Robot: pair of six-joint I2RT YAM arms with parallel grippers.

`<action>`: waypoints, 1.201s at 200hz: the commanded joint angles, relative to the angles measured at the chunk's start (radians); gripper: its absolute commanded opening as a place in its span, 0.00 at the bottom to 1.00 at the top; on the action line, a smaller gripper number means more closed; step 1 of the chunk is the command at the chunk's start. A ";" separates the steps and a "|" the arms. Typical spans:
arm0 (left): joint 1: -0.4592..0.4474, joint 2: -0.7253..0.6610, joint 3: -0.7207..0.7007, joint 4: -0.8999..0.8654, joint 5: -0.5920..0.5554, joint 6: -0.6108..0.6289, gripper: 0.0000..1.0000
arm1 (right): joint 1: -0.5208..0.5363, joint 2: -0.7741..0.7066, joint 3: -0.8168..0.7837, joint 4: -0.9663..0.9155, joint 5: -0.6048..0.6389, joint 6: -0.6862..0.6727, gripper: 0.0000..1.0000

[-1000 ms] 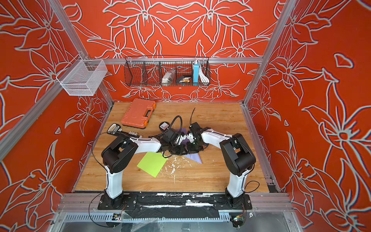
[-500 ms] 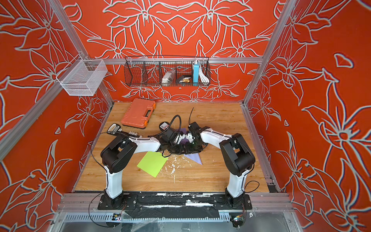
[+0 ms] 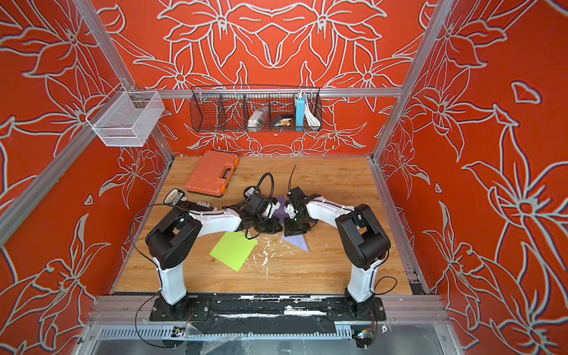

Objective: Fold the square paper diagonally
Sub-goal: Fold the paper at the center of the board.

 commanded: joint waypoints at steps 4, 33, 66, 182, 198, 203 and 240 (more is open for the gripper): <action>0.004 -0.029 -0.021 0.037 0.049 -0.004 0.00 | 0.013 0.022 -0.015 -0.013 0.026 0.009 0.35; 0.004 -0.016 -0.016 0.038 0.070 -0.009 0.00 | 0.014 0.023 -0.017 -0.010 0.030 0.014 0.32; 0.003 0.002 -0.009 0.049 0.101 -0.018 0.00 | 0.014 0.023 -0.022 -0.002 0.034 0.021 0.23; 0.001 0.068 0.031 0.012 0.116 -0.041 0.00 | 0.015 0.015 -0.027 0.011 0.025 0.034 0.15; 0.001 0.072 0.035 0.003 0.113 -0.038 0.00 | 0.014 0.012 -0.030 0.013 0.023 0.036 0.16; 0.001 0.073 0.037 0.001 0.111 -0.037 0.00 | 0.014 0.012 -0.030 0.013 0.023 0.037 0.16; 0.001 0.078 0.049 -0.035 0.085 -0.021 0.00 | 0.014 0.005 -0.028 0.016 0.018 0.038 0.16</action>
